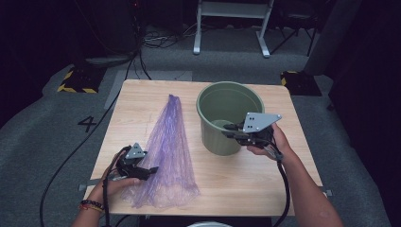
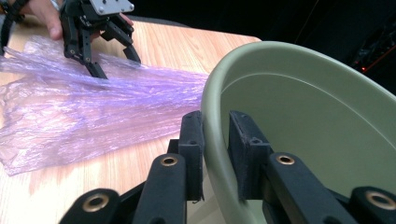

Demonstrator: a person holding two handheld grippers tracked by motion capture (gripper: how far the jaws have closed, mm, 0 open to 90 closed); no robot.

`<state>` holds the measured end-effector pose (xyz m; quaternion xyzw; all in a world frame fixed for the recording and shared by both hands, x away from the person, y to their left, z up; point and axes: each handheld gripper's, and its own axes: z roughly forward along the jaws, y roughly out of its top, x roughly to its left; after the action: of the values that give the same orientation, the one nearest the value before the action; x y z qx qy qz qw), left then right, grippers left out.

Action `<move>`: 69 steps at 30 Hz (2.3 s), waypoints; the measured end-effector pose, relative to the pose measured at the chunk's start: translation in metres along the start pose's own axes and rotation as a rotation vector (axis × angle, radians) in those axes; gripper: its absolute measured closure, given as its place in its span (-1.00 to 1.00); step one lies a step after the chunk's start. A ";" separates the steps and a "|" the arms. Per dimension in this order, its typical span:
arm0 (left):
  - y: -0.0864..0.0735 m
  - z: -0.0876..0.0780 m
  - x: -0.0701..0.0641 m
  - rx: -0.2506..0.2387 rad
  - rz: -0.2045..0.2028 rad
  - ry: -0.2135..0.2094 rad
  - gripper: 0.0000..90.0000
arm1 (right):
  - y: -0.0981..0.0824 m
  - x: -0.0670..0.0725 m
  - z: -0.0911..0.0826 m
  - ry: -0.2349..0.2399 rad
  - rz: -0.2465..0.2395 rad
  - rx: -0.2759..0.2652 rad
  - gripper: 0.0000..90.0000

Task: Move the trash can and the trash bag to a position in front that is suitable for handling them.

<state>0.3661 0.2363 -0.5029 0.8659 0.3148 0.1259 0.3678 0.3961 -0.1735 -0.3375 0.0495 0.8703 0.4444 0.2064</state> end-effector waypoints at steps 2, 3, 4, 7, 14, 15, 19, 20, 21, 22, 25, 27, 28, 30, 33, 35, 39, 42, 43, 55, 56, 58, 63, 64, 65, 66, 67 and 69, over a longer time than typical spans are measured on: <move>0.002 0.001 -0.001 0.006 0.003 -0.005 -0.51 | 0.000 0.001 -0.001 -0.006 -0.004 0.008 0.70; 0.004 0.003 -0.002 0.009 0.008 -0.008 -0.51 | 0.000 0.002 -0.002 -0.012 -0.005 0.018 0.70; 0.007 0.006 -0.005 0.010 0.014 -0.015 -0.51 | 0.000 0.002 -0.004 -0.026 0.002 0.029 0.70; 0.011 0.010 -0.008 0.016 0.027 -0.025 -0.51 | 0.000 0.004 -0.006 -0.042 0.001 0.038 0.68; 0.019 0.018 -0.016 0.010 0.036 -0.035 -0.51 | -0.009 0.017 -0.021 -0.127 0.033 -0.059 -0.12; 0.020 0.020 -0.018 0.009 0.040 -0.038 -0.51 | -0.012 0.022 -0.027 -0.146 0.039 -0.089 -0.19; 0.023 0.022 -0.021 0.010 0.046 -0.041 -0.51 | -0.022 0.029 -0.043 -0.184 0.069 -0.172 -0.28; 0.023 0.023 -0.022 0.009 0.047 -0.044 -0.51 | -0.022 0.029 -0.043 -0.184 0.069 -0.172 -0.28; 0.025 0.024 -0.024 0.010 0.050 -0.048 -0.51 | -0.028 0.032 -0.051 -0.207 0.088 -0.200 -0.29; 0.025 0.025 -0.025 0.010 0.052 -0.051 -0.51 | -0.031 0.033 -0.053 -0.217 0.096 -0.209 -0.30; 0.027 0.027 -0.028 0.009 0.057 -0.057 -0.51 | -0.044 0.035 -0.061 -0.249 0.146 -0.233 -0.30; 0.027 0.028 -0.029 0.007 0.059 -0.058 -0.51 | -0.053 0.036 -0.063 -0.271 0.171 -0.231 -0.30; 0.027 0.028 -0.029 0.007 0.060 -0.059 -0.51 | -0.053 0.036 -0.063 -0.271 0.171 -0.231 -0.30; 0.027 0.028 -0.029 0.006 0.061 -0.060 -0.51 | -0.069 0.034 -0.064 -0.299 0.219 -0.228 -0.31; 0.027 0.028 -0.028 0.005 0.062 -0.062 -0.51 | -0.087 0.029 -0.059 -0.340 0.271 -0.190 -0.31; 0.027 0.028 -0.028 0.004 0.065 -0.063 -0.51 | -0.092 0.027 -0.056 -0.341 0.292 -0.177 -0.32; 0.028 0.029 -0.028 0.002 0.069 -0.065 -0.51 | -0.110 0.018 -0.035 -0.332 0.354 -0.124 -0.35; 0.028 0.029 -0.028 0.000 0.069 -0.068 -0.51 | -0.117 0.012 -0.023 -0.321 0.391 -0.108 -0.40; 0.028 0.029 -0.028 0.000 0.069 -0.068 -0.51 | -0.118 0.010 -0.021 -0.321 0.402 -0.109 -0.39; 0.034 0.037 -0.033 -0.004 0.071 -0.065 -0.53 | -0.129 -0.001 0.014 -0.297 0.474 -0.023 -0.44; 0.034 0.037 -0.033 -0.004 0.071 -0.065 -0.53 | -0.129 -0.001 0.014 -0.297 0.474 -0.023 -0.44; 0.036 0.039 -0.035 -0.005 0.072 -0.068 -0.54 | -0.131 -0.001 0.017 -0.284 0.496 -0.006 -0.42; 0.041 0.044 -0.041 -0.004 0.082 -0.077 -0.54 | -0.146 0.003 0.029 -0.203 0.519 0.080 -0.30; 0.041 0.044 -0.041 -0.003 0.088 -0.080 -0.54 | -0.148 0.004 0.032 -0.190 0.524 0.102 -0.31; 0.041 0.044 -0.041 -0.003 0.088 -0.080 -0.54 | -0.149 0.005 0.034 -0.181 0.522 0.113 -0.30; 0.042 0.044 -0.043 -0.003 0.086 -0.081 -0.54 | -0.149 0.005 0.034 -0.181 0.522 0.113 -0.30; 0.042 0.044 -0.044 -0.002 0.090 -0.084 -0.54 | -0.149 0.010 0.037 -0.140 0.510 0.116 -0.29; 0.042 0.045 -0.047 -0.001 0.098 -0.090 -0.54 | -0.147 0.015 0.039 -0.115 0.498 0.122 -0.27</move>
<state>0.3693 0.1591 -0.5034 0.8848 0.2550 0.1049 0.3756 0.4130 -0.2281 -0.4793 0.2995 0.8434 0.4247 0.1364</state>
